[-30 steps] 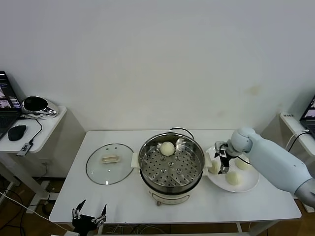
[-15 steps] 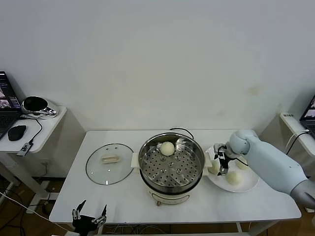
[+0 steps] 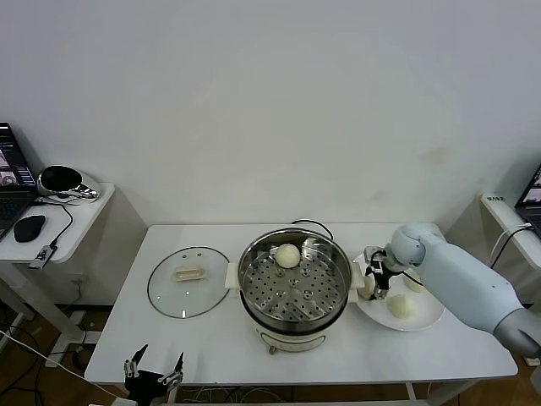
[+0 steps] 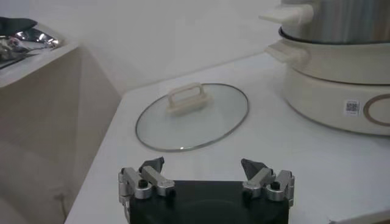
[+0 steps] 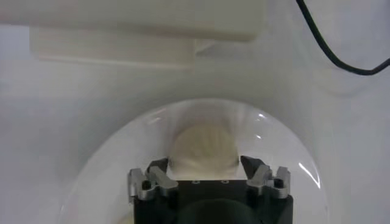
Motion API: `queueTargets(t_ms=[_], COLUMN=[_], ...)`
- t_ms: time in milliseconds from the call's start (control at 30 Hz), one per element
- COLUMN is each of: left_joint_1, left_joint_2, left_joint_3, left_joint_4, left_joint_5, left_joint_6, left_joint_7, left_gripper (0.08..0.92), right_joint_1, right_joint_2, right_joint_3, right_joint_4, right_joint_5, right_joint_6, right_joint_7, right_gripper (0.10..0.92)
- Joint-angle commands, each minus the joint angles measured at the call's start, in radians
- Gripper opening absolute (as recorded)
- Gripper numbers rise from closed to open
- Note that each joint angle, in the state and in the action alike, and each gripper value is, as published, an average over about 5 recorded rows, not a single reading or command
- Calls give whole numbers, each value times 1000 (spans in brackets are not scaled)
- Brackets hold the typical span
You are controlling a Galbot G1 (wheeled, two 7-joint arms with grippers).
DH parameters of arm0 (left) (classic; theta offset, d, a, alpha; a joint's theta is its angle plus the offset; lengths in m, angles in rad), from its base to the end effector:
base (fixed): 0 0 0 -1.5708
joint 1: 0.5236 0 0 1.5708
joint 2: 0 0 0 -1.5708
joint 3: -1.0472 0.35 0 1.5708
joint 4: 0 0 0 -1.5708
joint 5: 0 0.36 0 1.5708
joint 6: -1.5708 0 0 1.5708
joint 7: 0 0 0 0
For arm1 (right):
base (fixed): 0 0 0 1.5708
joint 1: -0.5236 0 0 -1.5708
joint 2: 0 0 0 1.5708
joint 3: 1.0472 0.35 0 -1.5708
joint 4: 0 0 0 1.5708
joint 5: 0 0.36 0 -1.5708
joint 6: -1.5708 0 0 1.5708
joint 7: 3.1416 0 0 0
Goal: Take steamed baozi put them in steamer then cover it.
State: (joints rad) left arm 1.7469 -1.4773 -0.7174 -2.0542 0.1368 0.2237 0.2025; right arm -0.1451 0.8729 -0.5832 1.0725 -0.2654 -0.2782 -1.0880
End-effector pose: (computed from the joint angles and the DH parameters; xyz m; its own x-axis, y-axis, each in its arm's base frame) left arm 0.1259 0.0782 -0.3362 -0.8925 0.0033 0.4510 0.1236 0.9635 0.2376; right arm 0.5442 -0.1188 -0.2496 -0.2078 -0.0962 0.9734 -0.9782 0.0252 -0.2063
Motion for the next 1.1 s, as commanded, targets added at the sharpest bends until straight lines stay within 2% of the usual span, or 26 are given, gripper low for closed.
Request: queueTargets(t_ms=[33,333,500,667,833,1100], left_joint_1=[0,-11,-33,-40,-45,-52], left_joint_2=[1,2,6,12,17,14], left_joint_3=[0,4,6,1,-1,-18], left_joint_4=[1,8,6,-5,-14,-38], left_joint_5=[0,-2,-3,-14,-19,-33], left_joint_6=[0,0,3,3,5,7], left_joint_7=[0,-3,0,2,4,2], left_gripper=[823,823,823,823,823,823], right_joint_1=[4,157,351,630,813,892], right_joint_2=[-5,-103,-195,-239,-193,-7], right_joint_3=[1,-111,-239,-498,-617,-680], right_joint_4=[7,115,199,285,318,287], right_joint_5=[7,165,278,450,549,654], right_joint_6=[-1,-49,-85,-125,-157,-213], right_joint_7=[-3,-49,-100,-149,-190,-204], right_gripper=[613,579,577,577,577,577])
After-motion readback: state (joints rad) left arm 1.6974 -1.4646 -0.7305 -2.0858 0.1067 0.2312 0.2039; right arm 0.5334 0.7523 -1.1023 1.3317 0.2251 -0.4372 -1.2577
